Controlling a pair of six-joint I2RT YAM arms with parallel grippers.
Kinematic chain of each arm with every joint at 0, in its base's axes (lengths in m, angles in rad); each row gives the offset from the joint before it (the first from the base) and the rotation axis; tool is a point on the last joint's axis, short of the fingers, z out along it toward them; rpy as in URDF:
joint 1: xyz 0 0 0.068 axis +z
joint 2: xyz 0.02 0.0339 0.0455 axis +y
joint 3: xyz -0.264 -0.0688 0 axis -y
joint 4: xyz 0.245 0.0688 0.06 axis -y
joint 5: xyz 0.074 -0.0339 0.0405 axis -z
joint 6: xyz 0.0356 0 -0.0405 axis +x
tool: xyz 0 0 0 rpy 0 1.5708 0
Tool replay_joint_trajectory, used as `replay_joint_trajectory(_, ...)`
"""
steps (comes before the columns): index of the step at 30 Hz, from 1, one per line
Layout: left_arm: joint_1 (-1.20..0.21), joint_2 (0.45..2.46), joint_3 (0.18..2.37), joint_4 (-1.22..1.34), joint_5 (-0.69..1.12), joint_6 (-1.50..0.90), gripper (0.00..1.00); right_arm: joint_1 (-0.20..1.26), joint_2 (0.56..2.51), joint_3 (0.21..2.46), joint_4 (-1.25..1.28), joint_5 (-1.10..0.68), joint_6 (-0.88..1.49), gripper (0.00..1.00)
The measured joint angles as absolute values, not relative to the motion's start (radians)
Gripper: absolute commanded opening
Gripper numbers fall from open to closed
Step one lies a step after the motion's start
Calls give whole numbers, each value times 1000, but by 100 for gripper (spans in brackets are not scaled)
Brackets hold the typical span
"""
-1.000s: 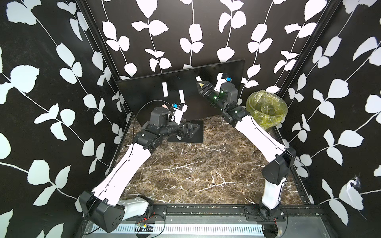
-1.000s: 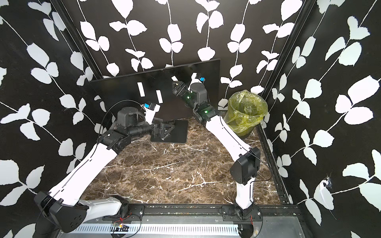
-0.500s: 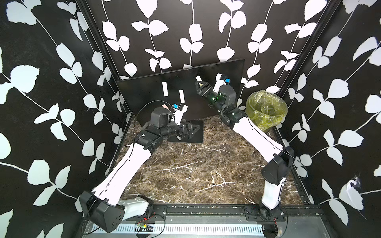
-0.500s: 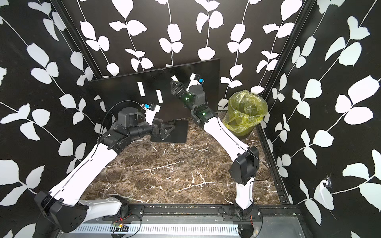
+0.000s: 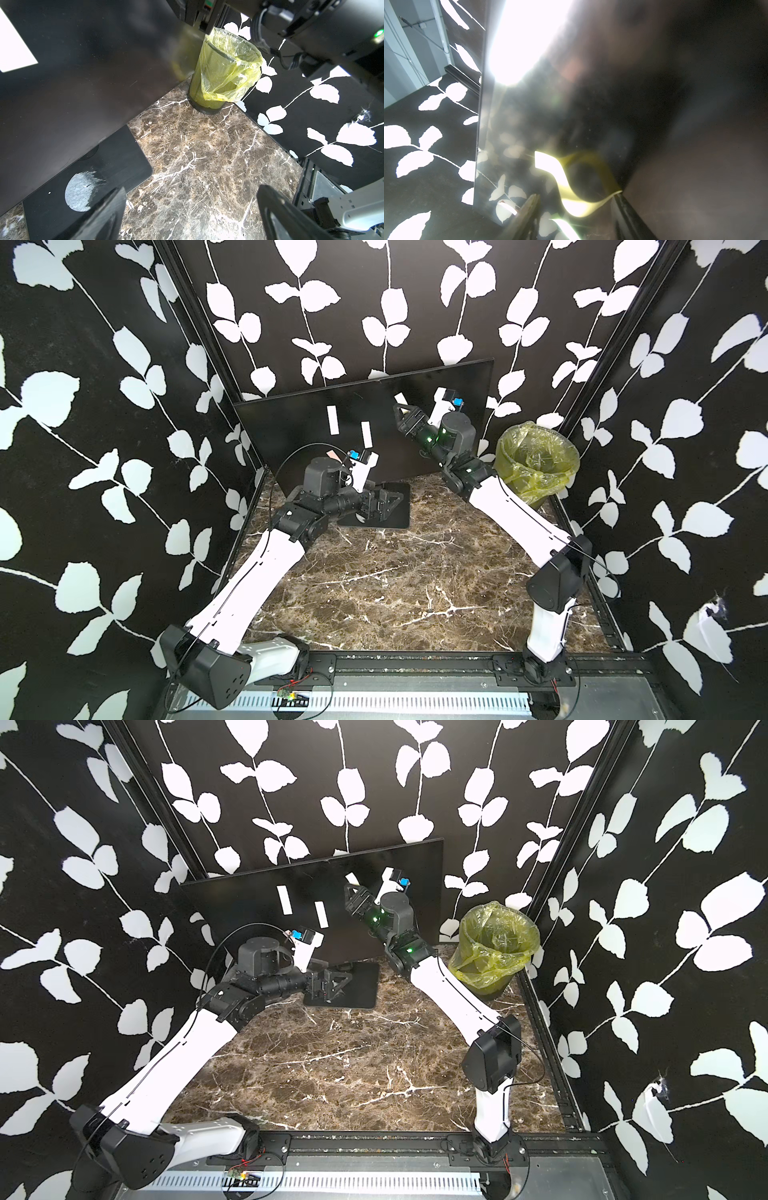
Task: Remove the sticky note from the monitor
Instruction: Tear off the sticky note from the monitor.
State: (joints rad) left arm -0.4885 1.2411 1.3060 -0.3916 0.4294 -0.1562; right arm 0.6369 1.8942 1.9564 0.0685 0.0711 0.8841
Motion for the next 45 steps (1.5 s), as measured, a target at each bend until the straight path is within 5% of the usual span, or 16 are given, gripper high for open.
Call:
replay_joint_trajectory(9, -488, 1239, 1306, -392, 429, -155, 99, 636, 1894, 1956, 73, 87, 876, 38)
replay_joint_trajectory(20, -488, 1228, 1306, -394, 428, -144, 99, 634, 1894, 1955, 95, 102, 873, 1)
replay_joint_trajectory(36, -488, 1228, 1306, -394, 428, -141, 99, 633, 1845, 1898, 123, 105, 864, 0)
replay_joint_trajectory(45, -488, 1228, 1306, -395, 426, -141, 99, 623, 1652, 1698, 101, 146, 776, 0)
